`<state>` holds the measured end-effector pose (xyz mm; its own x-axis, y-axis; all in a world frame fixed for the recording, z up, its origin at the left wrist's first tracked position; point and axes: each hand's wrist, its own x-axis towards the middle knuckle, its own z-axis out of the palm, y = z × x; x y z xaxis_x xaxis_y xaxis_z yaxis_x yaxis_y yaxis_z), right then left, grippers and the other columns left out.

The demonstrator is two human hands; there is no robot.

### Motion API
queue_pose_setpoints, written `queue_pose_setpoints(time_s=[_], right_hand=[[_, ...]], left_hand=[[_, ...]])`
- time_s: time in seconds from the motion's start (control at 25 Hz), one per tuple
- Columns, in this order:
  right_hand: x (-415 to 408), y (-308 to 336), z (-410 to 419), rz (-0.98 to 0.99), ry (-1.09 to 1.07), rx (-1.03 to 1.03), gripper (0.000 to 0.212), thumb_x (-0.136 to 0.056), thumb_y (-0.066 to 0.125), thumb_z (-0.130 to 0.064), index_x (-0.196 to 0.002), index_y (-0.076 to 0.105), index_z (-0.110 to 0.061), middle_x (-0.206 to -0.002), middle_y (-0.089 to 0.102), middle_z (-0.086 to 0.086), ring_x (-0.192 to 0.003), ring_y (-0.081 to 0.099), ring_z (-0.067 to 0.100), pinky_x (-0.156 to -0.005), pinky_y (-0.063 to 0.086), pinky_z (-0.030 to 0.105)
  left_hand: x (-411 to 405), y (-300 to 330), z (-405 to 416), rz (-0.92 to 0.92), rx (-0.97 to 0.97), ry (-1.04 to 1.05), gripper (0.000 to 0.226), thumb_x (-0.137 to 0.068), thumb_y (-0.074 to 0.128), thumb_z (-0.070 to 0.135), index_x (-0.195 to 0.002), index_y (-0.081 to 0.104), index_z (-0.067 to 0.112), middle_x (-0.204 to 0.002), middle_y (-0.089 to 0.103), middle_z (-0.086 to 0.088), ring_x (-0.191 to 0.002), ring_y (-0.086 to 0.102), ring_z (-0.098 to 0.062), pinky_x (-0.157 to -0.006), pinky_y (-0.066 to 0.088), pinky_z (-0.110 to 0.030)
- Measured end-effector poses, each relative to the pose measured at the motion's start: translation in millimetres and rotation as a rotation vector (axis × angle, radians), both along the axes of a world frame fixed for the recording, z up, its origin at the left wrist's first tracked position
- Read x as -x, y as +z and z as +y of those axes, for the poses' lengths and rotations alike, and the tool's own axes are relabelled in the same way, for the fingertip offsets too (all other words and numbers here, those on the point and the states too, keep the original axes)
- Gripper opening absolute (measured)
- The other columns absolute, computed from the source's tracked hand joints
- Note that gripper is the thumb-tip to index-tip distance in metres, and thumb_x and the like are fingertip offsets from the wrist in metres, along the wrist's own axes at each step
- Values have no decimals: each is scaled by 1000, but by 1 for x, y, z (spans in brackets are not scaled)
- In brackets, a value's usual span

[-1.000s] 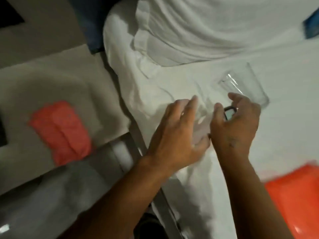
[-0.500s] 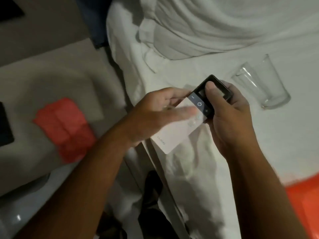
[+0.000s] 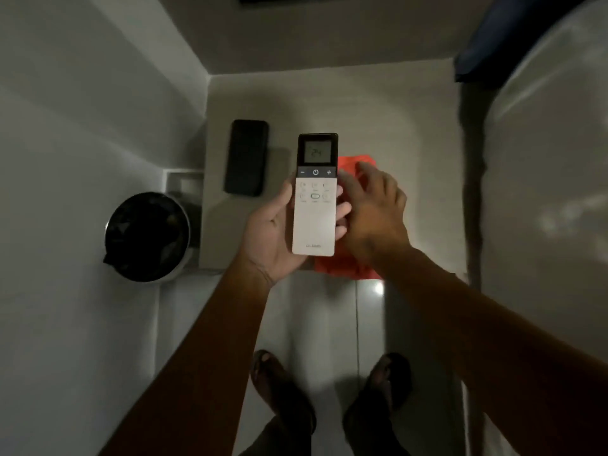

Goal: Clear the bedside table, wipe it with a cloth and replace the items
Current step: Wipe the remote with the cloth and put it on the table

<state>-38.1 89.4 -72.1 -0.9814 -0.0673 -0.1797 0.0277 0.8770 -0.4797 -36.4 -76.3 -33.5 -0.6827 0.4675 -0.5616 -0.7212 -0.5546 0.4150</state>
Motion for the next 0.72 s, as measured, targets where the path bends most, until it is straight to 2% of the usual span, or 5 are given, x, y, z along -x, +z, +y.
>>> queue_pose_setpoints(time_s=[0.16,0.36,0.52,0.6,0.72], right_hand=[[-11,-32,-33,78,43,-204,61,-97,52,-42,-151,44,-16,-157,38,21,-139,36,47,-109,29,53],[-3,10,-25,165,-369,456,30,-102,50,-17,-129,61,-8,-116,56,6,-100,57,12,-88,48,22],[-42,46,-61,105,36,431,43,-101,44,-24,-142,55,-16,-114,61,9,-103,59,19,-93,46,38],[-6,43,-52,109,-8,284,45,-101,44,-27,-144,54,-20,-122,60,10,-115,52,25,-103,37,41],[27,41,-38,85,-173,407,40,-102,50,-17,-142,58,-19,-118,59,12,-112,55,26,-100,46,46]], left_hand=[[8,-18,-33,-40,66,118,54,-105,32,49,-128,66,14,-129,68,-13,-107,71,-26,-88,59,-43],[14,-22,-20,-108,170,206,52,-108,29,46,-123,61,8,-107,65,-13,-84,61,-23,-73,47,-37],[-24,-3,19,-364,54,282,61,-112,29,29,-116,50,-28,-89,57,-54,-84,58,-73,-95,52,-50],[-38,-14,32,-276,275,321,41,-108,35,22,-127,53,-9,-102,64,-36,-99,67,-49,-95,52,-43],[-37,-11,44,-154,187,217,39,-107,39,28,-128,62,6,-108,70,-16,-105,66,-27,-88,54,-38]])
